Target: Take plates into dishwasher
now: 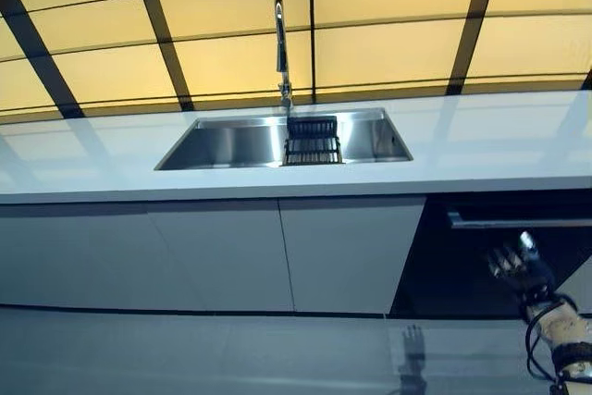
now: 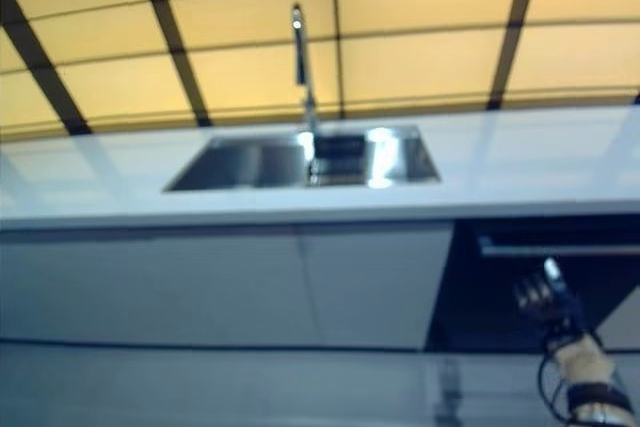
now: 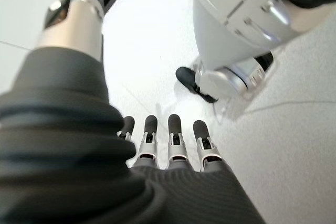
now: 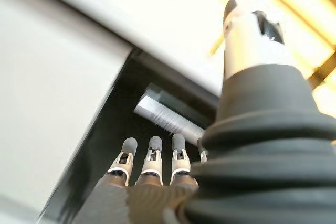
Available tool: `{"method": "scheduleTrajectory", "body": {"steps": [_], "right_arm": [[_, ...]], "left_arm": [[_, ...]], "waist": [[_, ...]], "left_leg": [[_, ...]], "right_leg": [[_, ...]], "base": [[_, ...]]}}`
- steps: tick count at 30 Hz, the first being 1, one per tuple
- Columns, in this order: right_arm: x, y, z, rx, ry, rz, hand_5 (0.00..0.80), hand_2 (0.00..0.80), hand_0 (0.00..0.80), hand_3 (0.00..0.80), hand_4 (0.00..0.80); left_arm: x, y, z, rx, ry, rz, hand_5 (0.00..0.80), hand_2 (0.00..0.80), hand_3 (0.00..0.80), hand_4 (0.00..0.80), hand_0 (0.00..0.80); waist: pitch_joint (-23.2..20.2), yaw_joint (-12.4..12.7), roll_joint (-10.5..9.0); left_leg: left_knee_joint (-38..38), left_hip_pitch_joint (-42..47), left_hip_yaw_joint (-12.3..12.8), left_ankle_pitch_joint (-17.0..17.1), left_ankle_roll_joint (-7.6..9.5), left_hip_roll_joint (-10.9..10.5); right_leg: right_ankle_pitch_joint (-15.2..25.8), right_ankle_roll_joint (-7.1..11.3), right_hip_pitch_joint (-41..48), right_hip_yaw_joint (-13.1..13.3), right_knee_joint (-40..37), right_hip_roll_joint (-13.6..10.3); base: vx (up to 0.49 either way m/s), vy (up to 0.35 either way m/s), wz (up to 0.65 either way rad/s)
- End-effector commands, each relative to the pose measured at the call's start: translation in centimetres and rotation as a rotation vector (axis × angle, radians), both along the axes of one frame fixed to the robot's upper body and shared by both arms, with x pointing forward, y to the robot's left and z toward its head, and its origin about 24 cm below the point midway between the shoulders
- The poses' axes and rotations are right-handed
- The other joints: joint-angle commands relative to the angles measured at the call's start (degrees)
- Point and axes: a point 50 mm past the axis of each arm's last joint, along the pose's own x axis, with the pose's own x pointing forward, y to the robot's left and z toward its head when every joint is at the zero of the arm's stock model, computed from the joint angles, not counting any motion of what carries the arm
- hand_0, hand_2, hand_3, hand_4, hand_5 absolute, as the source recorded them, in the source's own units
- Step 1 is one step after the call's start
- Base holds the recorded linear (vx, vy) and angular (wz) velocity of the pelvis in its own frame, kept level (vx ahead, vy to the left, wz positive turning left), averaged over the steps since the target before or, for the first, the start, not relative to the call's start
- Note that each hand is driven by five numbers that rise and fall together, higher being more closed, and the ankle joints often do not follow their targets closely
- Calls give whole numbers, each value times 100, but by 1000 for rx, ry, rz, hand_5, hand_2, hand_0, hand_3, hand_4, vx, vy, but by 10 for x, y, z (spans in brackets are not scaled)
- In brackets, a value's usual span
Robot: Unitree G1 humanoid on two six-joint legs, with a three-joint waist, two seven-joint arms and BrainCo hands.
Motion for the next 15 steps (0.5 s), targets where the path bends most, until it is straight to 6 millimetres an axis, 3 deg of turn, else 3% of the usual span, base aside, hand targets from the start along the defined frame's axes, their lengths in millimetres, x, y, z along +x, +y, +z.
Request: {"method": "scheduleTrajectory", "body": {"steps": [1,5,12,15], "right_arm": [[7,14,-8,20,11,61,0,0,0,0,0],[-25,34,-48,96,122,103,0,0,0,0,0],[-67,74,-95,124,290,197,0,0,0,0,0],[-93,107,-119,168,368,228,0,0,0,0,0]], "left_arm": [[24,18,7,49,-50,-38,0,0,0,0,0],[37,11,7,46,-76,-68,0,0,0,0,0],[45,-1,4,27,-74,-117,0,0,0,0,0],[46,-12,1,3,-45,-176,0,0,0,0,0]], "waist": [[124,27,-190],[6,-3,-247],[-88,-56,-324],[-107,-74,-361]], "left_leg": [[-256,88,190,29,90,-176],[-256,53,226,-12,97,-223],[-256,129,292,-53,135,-227],[-256,178,297,-84,158,-232]], "right_leg": [[332,-185,206,-126,-458,381],[394,-128,109,-172,-483,384],[420,-108,165,-237,-483,328],[421,-94,227,-277,-483,285]], "base": [[39,56,11],[29,67,6],[34,41,3],[41,13,6]]}}
